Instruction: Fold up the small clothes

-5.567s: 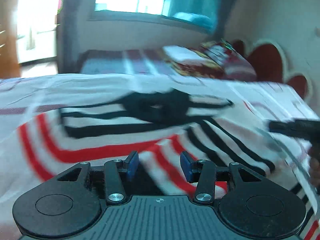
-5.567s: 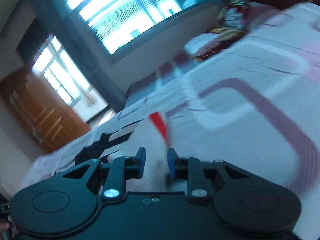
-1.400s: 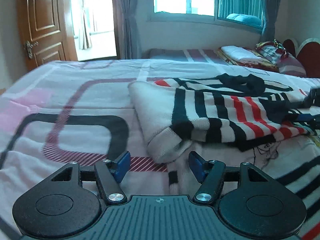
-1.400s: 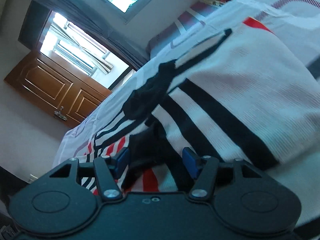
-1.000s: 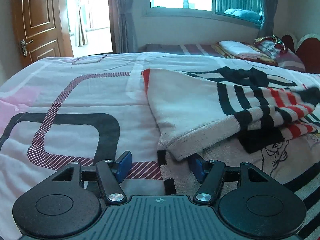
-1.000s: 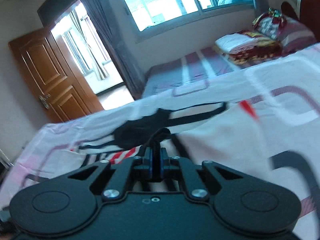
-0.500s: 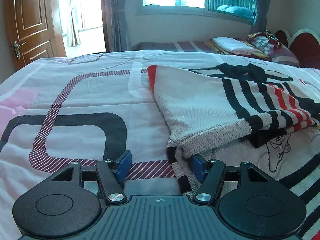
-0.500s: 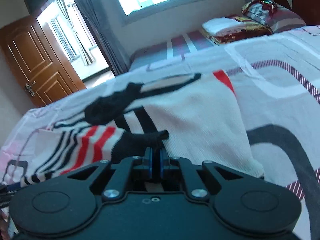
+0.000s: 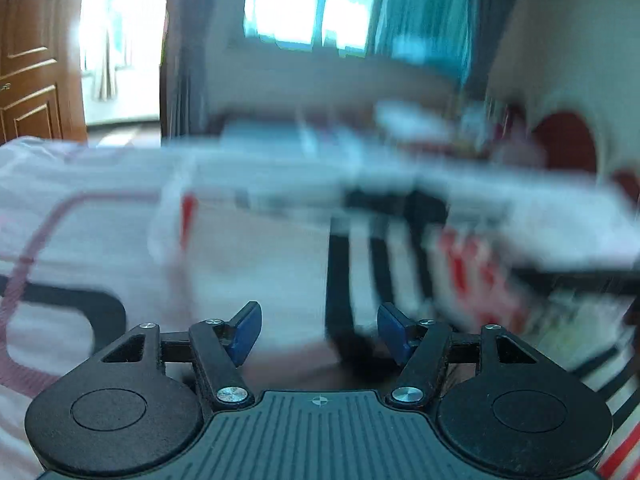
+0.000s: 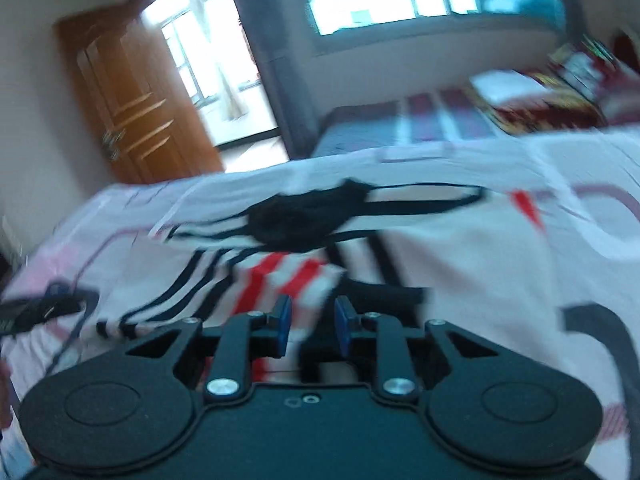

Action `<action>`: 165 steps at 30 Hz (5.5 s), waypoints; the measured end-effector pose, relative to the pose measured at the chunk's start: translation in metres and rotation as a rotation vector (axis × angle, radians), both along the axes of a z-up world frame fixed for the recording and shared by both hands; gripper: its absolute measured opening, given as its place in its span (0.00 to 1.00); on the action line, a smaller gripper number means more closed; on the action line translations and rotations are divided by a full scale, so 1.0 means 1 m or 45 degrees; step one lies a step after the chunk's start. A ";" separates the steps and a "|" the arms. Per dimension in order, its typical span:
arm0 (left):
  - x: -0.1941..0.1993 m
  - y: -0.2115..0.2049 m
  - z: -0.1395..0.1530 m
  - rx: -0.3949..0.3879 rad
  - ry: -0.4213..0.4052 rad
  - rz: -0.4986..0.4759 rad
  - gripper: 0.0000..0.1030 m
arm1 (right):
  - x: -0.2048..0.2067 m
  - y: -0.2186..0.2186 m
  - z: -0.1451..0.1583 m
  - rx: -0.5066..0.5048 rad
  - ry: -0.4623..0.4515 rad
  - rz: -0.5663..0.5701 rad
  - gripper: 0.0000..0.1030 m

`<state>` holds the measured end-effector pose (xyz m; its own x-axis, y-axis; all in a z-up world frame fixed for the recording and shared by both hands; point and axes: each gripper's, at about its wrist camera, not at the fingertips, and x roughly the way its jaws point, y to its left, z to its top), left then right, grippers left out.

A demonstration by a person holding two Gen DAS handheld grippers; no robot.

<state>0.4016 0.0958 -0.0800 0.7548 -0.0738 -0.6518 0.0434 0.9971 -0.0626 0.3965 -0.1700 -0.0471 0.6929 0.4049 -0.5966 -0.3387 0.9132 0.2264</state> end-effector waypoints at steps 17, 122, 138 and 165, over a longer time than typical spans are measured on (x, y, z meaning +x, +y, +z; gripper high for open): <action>0.086 0.017 -0.012 0.016 0.064 0.021 0.64 | 0.058 0.061 -0.020 -0.135 -0.005 0.063 0.22; -0.271 0.065 -0.067 -0.851 0.102 0.146 0.05 | -0.256 -0.160 -0.050 0.491 0.339 -0.363 0.05; -0.238 0.072 -0.004 -0.935 -0.095 0.136 0.05 | -0.219 -0.160 0.005 0.510 0.156 -0.259 0.05; 0.102 0.102 -0.024 -0.894 0.034 0.238 0.06 | 0.122 -0.164 -0.042 0.722 0.294 -0.241 0.07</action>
<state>0.5039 0.1980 -0.1039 0.7801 -0.3530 -0.5166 -0.1343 0.7119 -0.6893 0.5189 -0.3335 -0.0888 0.6627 0.5849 -0.4677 -0.0684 0.6692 0.7400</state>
